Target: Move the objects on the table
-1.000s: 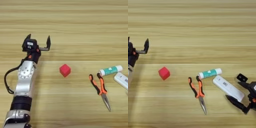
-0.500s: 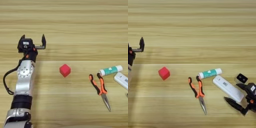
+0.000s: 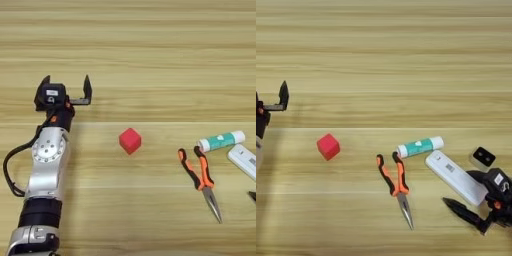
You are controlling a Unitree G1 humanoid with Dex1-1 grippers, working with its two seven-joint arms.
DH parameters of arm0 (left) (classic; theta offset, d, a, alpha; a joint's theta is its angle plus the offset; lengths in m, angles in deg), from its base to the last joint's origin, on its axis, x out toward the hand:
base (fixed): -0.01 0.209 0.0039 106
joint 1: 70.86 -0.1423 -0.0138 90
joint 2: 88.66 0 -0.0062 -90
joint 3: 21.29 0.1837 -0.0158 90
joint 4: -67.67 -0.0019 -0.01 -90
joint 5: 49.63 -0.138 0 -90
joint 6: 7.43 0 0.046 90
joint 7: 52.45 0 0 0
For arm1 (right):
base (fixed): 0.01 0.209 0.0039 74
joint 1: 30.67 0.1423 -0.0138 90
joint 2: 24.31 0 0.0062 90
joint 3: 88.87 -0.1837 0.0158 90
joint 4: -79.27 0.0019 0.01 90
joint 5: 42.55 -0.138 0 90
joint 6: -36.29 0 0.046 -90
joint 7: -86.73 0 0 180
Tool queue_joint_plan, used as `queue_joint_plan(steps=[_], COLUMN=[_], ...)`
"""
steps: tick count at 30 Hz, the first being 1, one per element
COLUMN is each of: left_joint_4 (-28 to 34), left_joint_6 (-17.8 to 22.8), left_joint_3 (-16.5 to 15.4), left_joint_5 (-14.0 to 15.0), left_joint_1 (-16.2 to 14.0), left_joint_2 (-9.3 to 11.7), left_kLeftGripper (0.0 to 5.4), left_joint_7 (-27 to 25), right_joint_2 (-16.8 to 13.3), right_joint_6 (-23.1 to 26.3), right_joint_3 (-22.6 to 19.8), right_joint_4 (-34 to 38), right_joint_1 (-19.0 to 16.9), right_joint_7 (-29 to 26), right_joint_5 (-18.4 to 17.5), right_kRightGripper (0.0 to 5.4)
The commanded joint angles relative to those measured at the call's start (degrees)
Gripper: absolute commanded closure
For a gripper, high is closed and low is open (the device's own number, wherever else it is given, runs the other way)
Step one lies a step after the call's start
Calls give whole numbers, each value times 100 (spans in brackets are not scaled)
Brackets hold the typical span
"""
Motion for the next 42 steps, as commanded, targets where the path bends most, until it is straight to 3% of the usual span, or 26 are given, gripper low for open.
queue_joint_plan(steps=[1, 12, 34, 42], left_joint_4=[115, 170, 178, 184], left_joint_6=[104, 105, 94, 85], left_joint_3=[43, 50, 42, 43], left_joint_5=[-19, 11, 33, 32], left_joint_1=[-52, -65, -10, 1], left_joint_2=[46, 36, 45, 39], left_kLeftGripper=[4, 4, 0, 0], left_joint_7=[-77, -146, -173, -172], right_joint_2=[-41, -87, -171, -253], right_joint_6=[111, 41, 11, -30], right_joint_3=[33, 108, 254, 339], right_joint_4=[-142, -628, -721, -731], right_joint_1=[84, 245, 157, 137], right_joint_7=[137, 251, 175, 199], right_joint_5=[131, 329, 428, 443], right_kRightGripper=[0, 0, 238, 249])
